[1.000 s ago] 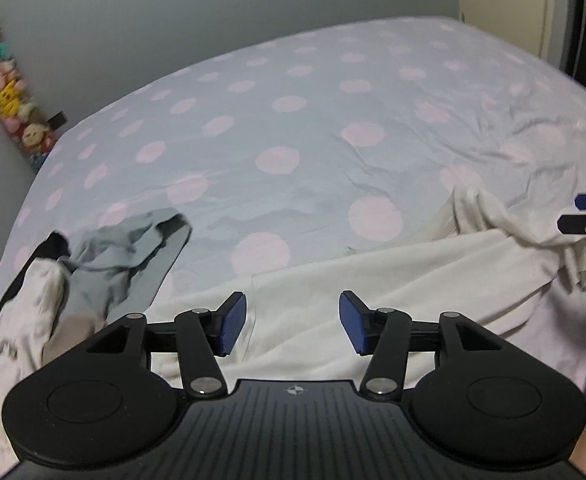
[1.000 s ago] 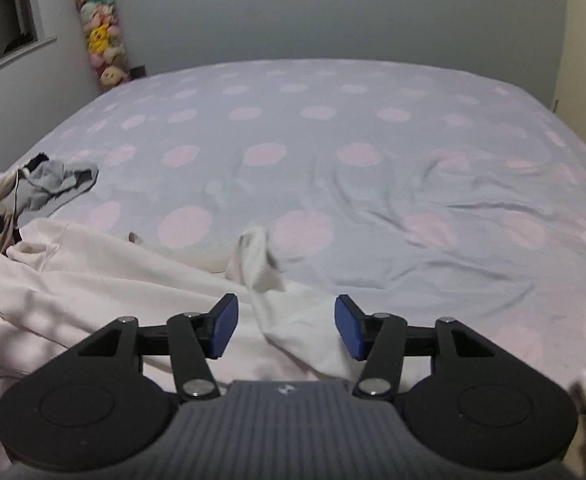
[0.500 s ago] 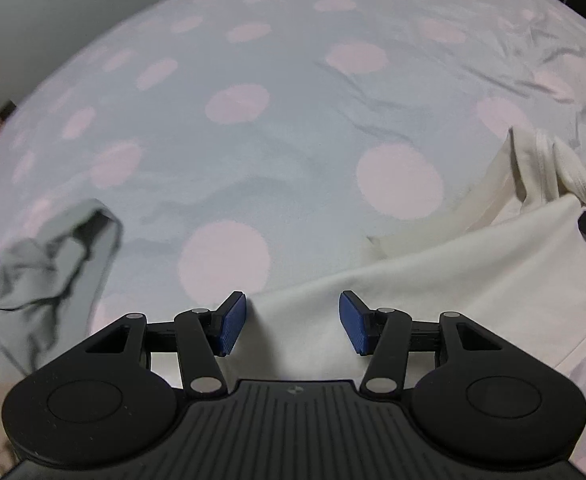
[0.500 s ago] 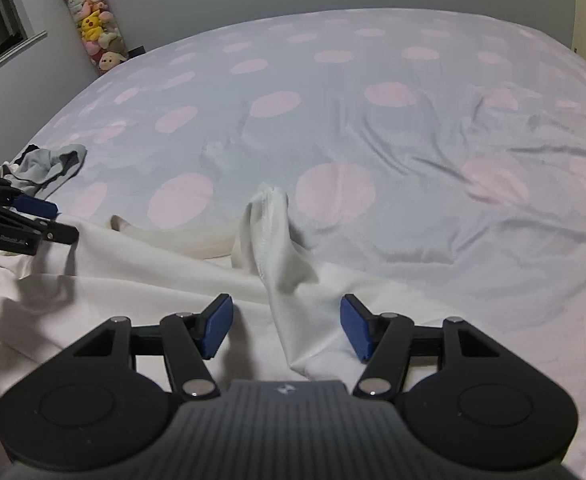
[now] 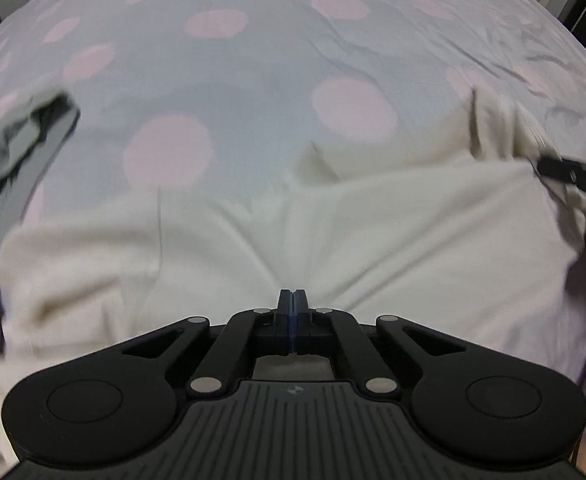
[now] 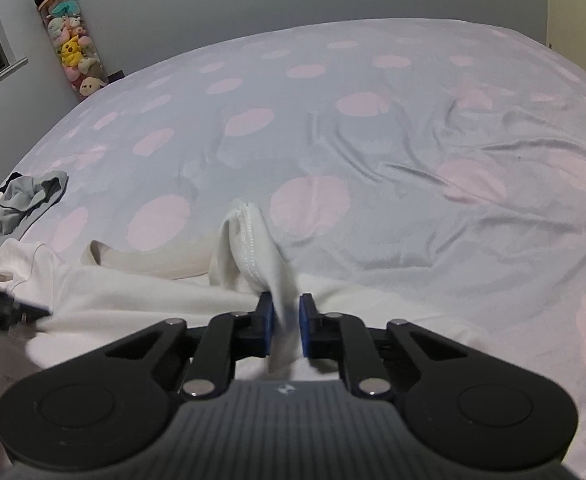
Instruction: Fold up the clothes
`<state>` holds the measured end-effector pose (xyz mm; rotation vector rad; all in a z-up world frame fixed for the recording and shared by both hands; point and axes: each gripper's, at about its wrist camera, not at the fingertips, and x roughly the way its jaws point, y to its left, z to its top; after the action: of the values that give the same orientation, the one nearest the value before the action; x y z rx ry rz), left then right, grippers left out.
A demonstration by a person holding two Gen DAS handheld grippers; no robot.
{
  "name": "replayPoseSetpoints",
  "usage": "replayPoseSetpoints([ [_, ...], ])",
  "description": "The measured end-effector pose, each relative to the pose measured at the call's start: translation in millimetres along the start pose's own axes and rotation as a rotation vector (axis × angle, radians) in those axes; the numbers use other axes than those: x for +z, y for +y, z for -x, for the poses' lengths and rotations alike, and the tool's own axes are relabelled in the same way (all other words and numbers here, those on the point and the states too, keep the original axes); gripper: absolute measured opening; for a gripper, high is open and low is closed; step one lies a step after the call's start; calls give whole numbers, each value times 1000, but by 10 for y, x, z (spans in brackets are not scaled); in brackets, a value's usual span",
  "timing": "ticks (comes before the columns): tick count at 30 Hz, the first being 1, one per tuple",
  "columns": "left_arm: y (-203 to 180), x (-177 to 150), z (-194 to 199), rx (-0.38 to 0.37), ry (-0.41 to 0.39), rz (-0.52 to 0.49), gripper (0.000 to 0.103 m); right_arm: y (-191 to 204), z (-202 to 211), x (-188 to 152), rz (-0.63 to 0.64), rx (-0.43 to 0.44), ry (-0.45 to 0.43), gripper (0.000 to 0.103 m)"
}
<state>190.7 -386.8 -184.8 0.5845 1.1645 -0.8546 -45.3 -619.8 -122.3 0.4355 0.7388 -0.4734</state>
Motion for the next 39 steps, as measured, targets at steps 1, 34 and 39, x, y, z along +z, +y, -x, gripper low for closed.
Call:
replayPoseSetpoints([
  [1, -34, -83, 19, -6, 1, 14, 0, 2, 14, -6, 0, 2, 5, 15],
  [34, -1070, -953, 318, 236, -70, -478, 47, 966, 660, -546, 567, 362, 112, 79],
  [39, -1157, -1010, 112, 331, -52, -602, 49, 1164, 479, -675, 699, 294, 191, 79],
])
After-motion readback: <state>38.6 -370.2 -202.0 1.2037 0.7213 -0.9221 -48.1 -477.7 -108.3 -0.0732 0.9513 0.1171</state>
